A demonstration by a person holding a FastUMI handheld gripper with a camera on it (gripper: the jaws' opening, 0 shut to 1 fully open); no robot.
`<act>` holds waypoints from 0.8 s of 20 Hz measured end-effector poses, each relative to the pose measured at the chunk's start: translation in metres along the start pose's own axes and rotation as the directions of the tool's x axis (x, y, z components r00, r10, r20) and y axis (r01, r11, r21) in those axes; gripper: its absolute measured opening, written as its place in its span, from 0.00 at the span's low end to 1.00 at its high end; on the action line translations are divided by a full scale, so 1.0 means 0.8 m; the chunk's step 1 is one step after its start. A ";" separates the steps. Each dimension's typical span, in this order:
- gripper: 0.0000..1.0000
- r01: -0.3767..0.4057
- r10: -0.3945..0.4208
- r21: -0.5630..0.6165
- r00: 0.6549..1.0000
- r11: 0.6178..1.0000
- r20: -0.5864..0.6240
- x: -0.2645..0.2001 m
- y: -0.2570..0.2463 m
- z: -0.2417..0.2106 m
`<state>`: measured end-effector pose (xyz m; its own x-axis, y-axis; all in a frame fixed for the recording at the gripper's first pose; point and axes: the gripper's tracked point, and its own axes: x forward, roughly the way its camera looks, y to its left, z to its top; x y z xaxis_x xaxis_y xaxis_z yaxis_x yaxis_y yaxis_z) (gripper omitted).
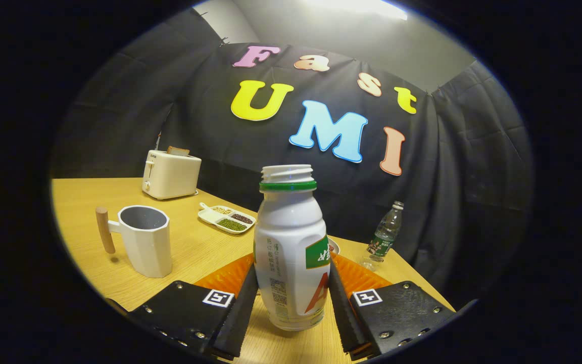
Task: Take the bottle from table, then pour the juice into the cup, finally place the bottle on the coaster
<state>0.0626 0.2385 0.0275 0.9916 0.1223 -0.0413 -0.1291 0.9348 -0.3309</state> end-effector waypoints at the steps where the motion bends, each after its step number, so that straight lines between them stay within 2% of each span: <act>1: 0.71 -0.006 0.006 -0.023 1.000 1.000 -0.002 0.002 0.004 0.001; 5: 0.71 -0.004 0.004 -0.124 1.000 0.992 -0.004 0.009 0.009 0.005; 11: 0.71 -0.045 0.043 -0.207 0.999 0.977 -0.013 0.016 0.031 0.013; 16: 0.71 -0.076 0.073 -0.303 0.997 0.950 -0.022 0.021 0.047 0.017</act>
<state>0.0747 0.2806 0.0269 0.9794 0.1824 -0.0862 -0.1974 0.7779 -0.5965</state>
